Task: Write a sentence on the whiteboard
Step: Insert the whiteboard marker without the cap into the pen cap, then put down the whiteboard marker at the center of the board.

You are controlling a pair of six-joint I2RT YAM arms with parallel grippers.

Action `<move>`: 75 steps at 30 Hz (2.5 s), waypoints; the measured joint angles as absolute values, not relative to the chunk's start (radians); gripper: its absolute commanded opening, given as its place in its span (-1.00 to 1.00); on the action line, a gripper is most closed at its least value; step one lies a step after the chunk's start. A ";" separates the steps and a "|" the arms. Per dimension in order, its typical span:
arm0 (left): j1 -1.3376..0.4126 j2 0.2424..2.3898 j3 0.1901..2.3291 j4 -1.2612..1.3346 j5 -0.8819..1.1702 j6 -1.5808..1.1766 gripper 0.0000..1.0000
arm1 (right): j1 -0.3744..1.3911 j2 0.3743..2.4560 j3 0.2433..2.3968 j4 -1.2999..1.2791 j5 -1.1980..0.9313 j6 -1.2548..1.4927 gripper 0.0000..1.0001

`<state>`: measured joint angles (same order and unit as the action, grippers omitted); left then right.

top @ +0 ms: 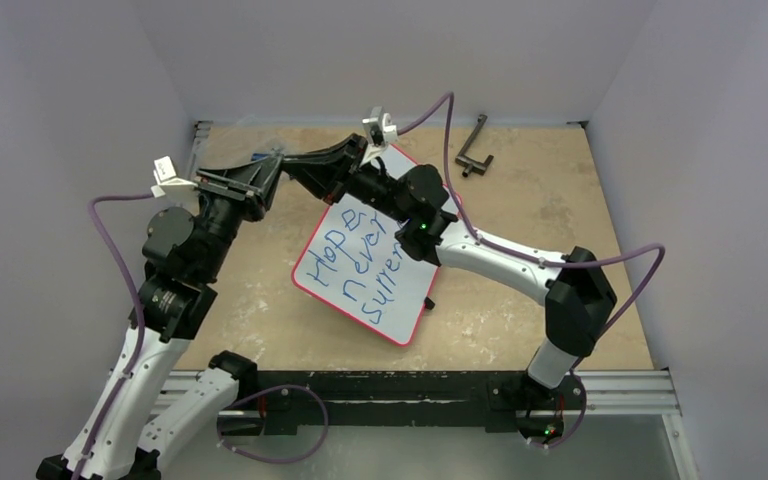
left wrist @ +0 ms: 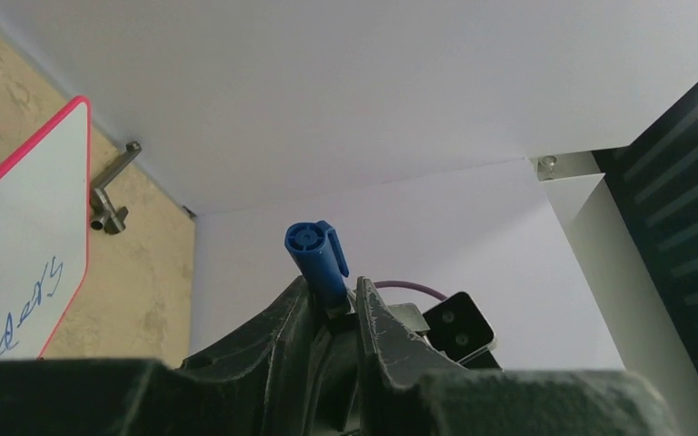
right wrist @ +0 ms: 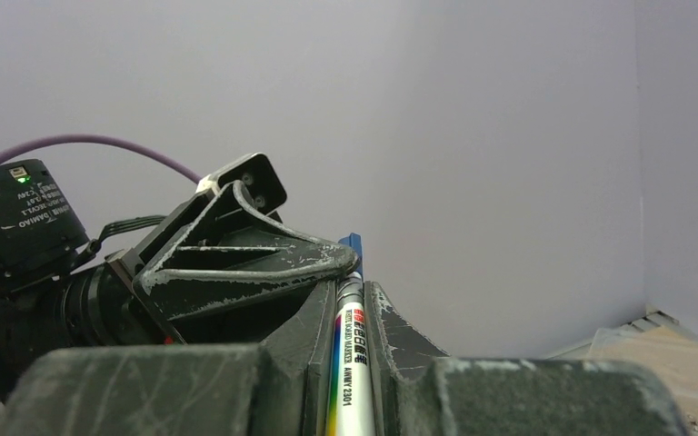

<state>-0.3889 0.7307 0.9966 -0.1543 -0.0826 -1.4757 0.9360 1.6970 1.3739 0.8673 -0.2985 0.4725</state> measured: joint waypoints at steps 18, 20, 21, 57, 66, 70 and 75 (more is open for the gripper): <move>-0.427 0.724 0.990 -0.268 0.096 -1.425 0.56 | 0.994 1.676 1.274 0.859 -0.224 0.452 -1.00; -0.429 0.720 0.990 -0.273 0.104 -1.422 0.61 | 0.999 1.665 1.261 0.854 -0.204 0.448 -1.00; -0.430 0.717 0.990 -0.272 0.110 -1.421 0.62 | 1.002 1.658 1.253 0.853 -0.195 0.446 -1.00; -0.440 0.592 1.095 -0.702 -0.072 -1.088 0.76 | 1.019 0.947 0.887 0.231 0.631 0.247 -1.00; -0.440 0.606 1.143 -0.858 -0.200 -0.899 0.76 | 1.014 0.852 0.911 -0.403 0.760 0.488 -1.00; -0.440 0.641 1.163 -0.904 -0.241 -0.840 0.76 | 1.007 0.912 0.928 -0.631 0.744 0.620 -1.00; -0.439 0.662 1.163 -0.930 -0.252 -0.807 0.76 | 0.953 0.982 0.922 -0.780 0.637 0.699 -1.00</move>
